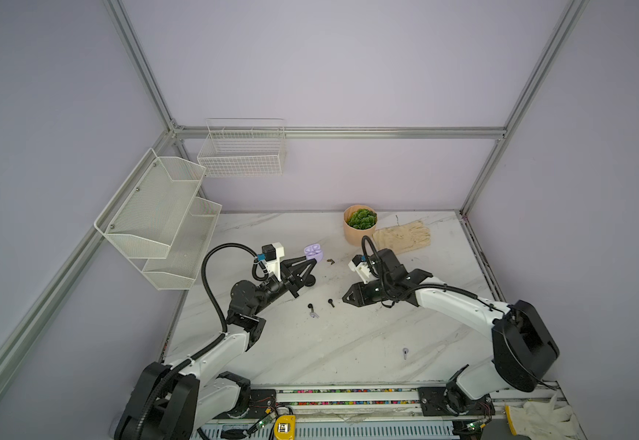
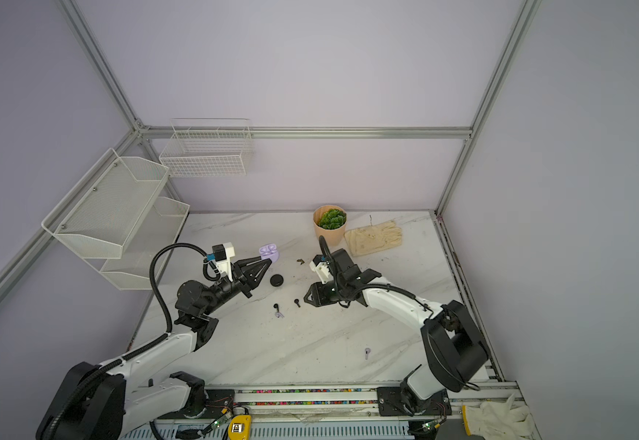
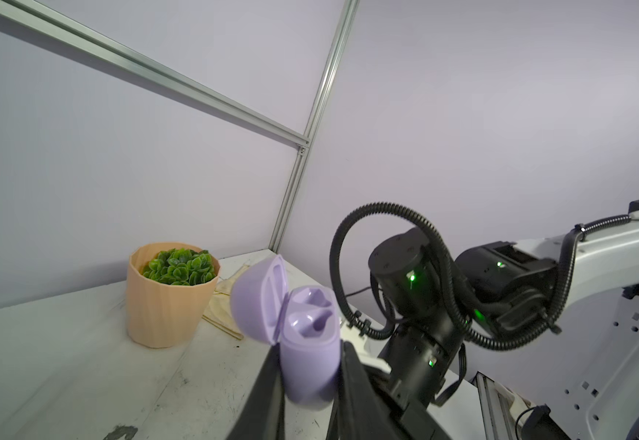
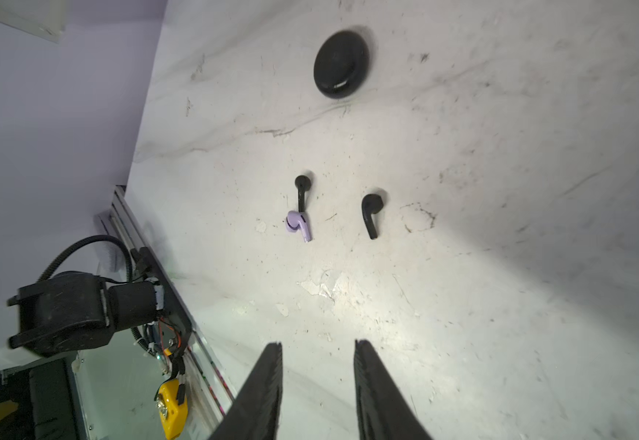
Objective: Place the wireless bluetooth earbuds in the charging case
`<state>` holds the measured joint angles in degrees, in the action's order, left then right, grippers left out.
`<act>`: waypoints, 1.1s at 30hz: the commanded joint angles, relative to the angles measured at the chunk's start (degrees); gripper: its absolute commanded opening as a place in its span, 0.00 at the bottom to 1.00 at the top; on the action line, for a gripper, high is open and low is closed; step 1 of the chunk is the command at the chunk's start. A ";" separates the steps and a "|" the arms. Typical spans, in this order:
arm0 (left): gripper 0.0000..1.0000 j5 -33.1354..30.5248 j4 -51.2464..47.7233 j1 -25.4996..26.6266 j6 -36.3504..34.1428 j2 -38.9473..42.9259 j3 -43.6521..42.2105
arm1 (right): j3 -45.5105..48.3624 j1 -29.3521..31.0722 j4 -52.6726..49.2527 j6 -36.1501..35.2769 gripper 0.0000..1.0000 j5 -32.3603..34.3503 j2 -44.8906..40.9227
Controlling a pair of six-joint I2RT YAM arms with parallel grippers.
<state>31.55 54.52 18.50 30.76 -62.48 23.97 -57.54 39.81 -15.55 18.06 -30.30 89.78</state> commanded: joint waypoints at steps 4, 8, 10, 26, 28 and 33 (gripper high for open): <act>0.00 -6.63 -9.88 -0.31 -2.35 4.59 -3.26 | -5.14 5.30 2.85 -3.60 0.36 6.54 7.17; 0.00 -8.01 -11.51 -0.43 -1.76 5.80 -4.26 | -9.52 7.25 1.92 -7.94 0.36 9.22 12.50; 0.00 -8.66 -11.56 -0.40 -1.19 6.67 -4.94 | -11.14 8.52 2.61 -8.68 0.36 9.77 14.65; 0.00 -12.65 -14.49 -0.41 2.35 12.62 -8.23 | -17.43 14.17 3.16 -9.78 0.33 15.29 23.37; 0.00 -12.18 -14.36 -0.42 2.67 12.64 -8.23 | -18.03 14.49 2.68 -10.15 0.33 15.60 24.02; 0.00 -11.78 -14.44 -0.43 2.72 12.90 -8.23 | -18.97 14.92 2.24 -10.54 0.31 16.33 25.22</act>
<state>19.68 38.20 18.39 32.47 -50.57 17.45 -75.00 53.98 -12.64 8.73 -15.33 113.73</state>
